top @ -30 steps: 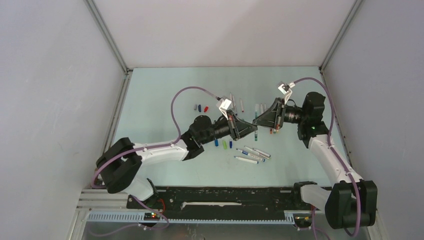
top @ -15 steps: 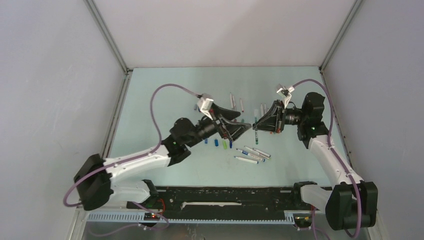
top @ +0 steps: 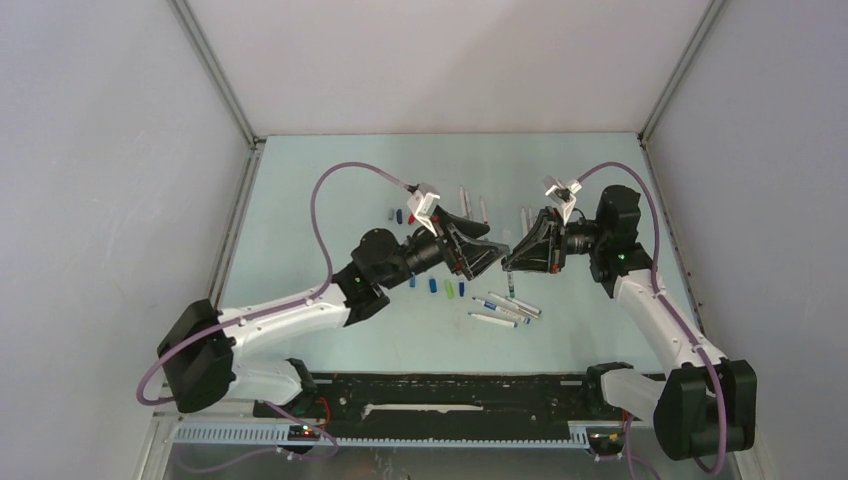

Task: Open the pen caps
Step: Open the pen cap from the pen.

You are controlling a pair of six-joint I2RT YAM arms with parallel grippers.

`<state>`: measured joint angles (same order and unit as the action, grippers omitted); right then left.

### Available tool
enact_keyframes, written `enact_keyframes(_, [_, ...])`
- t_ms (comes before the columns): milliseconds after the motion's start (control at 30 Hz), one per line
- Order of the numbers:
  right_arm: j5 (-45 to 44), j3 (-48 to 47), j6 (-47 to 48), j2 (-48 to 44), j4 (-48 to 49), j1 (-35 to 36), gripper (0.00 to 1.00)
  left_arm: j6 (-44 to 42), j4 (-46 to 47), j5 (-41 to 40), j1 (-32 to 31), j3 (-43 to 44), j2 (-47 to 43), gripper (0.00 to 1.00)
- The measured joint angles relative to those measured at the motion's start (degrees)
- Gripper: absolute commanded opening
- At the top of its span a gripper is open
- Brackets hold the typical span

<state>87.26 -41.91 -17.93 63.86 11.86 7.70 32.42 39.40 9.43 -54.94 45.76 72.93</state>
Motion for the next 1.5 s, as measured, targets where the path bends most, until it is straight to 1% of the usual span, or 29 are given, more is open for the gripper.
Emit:
enact_keyframes(100, [-0.04,0.00,0.42,0.13,-0.39,0.02,0.00,0.52,-0.13,0.35,-0.07,0.48,1.53,0.73])
enact_keyframes(267, [-0.26,0.00,0.61,0.42,-0.68,0.11,0.00,1.25,-0.52,-0.24,-0.57,1.97,3.63,0.60])
enact_keyframes(467, [-0.70,0.00,0.61,0.59,-1.07,0.11,0.00,2.25,-1.14,-1.25,-1.36,3.96,4.98,0.42])
enact_keyframes(567, [-0.70,0.00,0.61,0.63,-1.09,0.11,0.00,2.60,-1.11,-1.29,-1.49,4.00,5.66,0.40])
enact_keyframes(633, [-0.85,0.00,0.61,0.63,-1.09,0.11,0.00,2.86,-1.25,-1.27,-1.53,4.28,6.43,0.36])
enact_keyframes(700, [-1.01,0.00,0.61,0.63,-1.11,0.11,0.00,3.32,-1.29,-1.16,-1.57,4.52,7.15,0.24])
enact_keyframes(767, [-1.40,0.00,0.61,0.66,-1.22,0.11,0.00,3.74,-1.16,-0.68,-1.57,4.55,7.48,0.07])
enact_keyframes(800, [-1.42,0.00,0.59,0.72,-1.31,0.11,0.00,3.69,-1.11,-0.44,-1.60,4.63,7.54,0.01])
enact_keyframes(833, [-1.46,0.00,0.59,0.76,-1.33,0.09,0.01,3.58,-1.14,-0.24,-1.62,4.63,7.56,0.00])
enact_keyframes(933, [-1.53,0.00,0.61,0.83,-1.51,0.11,0.19,3.58,-1.18,-0.24,-1.62,4.63,7.56,0.00])
enact_keyframes(967, [-1.53,0.00,0.61,0.85,-1.55,0.11,0.23,3.56,-1.20,-0.28,-1.62,4.63,7.56,0.00])
enact_keyframes(1167, [-1.55,0.00,1.05,1.03,-2.29,0.28,0.31,3.54,1.09,-2.10,-1.64,4.61,6.97,0.00])
enact_keyframes(1200, [-1.53,0.00,1.07,1.03,-2.32,0.39,0.31,3.52,1.70,-2.49,-1.64,4.61,6.78,0.00])
enact_keyframes(1233, [-1.53,0.00,1.07,1.03,-2.32,0.50,0.29,3.52,2.36,-2.86,-1.64,4.61,6.73,0.00])
enact_keyframes(1267, [-1.53,0.00,1.09,1.07,-2.34,0.59,0.21,3.52,2.91,-3.15,-1.64,4.61,6.71,0.00])
enact_keyframes(1300, [-1.53,0.00,1.07,1.16,-2.34,0.72,0.07,3.50,3.39,-3.43,-1.62,4.61,6.67,0.00])
enact_keyframes(1333, [-1.44,0.00,1.07,1.22,-2.32,0.83,0.00,3.19,3.58,-3.78,-1.62,4.61,6.58,0.00])
enact_keyframes(1500, [-0.85,0.00,0.59,1.27,-0.96,0.96,0.00,3.08,3.74,-4.87,-1.55,4.61,6.54,0.00])
